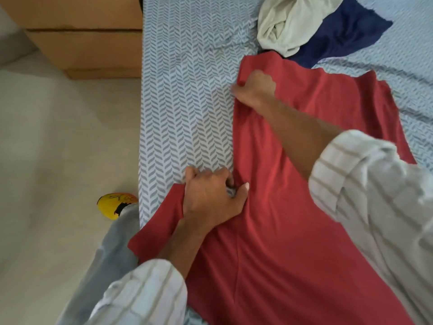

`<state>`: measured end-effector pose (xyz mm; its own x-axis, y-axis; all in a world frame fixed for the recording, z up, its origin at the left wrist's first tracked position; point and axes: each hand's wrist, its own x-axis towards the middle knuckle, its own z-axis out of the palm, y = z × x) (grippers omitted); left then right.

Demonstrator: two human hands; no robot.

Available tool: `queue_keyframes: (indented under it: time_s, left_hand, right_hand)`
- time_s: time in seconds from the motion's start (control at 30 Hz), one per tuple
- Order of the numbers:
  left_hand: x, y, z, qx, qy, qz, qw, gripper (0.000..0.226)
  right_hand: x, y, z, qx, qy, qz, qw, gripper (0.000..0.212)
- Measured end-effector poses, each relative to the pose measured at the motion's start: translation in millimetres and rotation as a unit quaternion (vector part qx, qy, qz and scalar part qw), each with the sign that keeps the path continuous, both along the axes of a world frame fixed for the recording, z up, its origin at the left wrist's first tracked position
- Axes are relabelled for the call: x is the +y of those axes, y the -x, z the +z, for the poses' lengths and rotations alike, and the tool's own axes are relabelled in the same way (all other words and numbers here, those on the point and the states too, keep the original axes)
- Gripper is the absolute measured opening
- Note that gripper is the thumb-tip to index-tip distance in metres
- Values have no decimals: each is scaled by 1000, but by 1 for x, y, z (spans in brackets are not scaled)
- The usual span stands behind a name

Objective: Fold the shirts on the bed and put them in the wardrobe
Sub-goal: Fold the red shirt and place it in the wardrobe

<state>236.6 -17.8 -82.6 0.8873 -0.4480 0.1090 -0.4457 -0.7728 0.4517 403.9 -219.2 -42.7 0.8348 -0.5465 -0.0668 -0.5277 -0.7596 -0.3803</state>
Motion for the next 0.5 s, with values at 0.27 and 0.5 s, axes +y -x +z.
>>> queue_keyframes:
  time_s: [0.27, 0.5]
  left_hand:
    - [2, -1, -8, 12, 37, 7, 999, 25]
    - [-1, 0, -15, -12, 71, 48, 996, 28]
  right_hand:
    - [-11, -62, -1, -58, -34, -44, 997, 32]
    - [-18, -72, -18, -60, -2, 8, 998, 54]
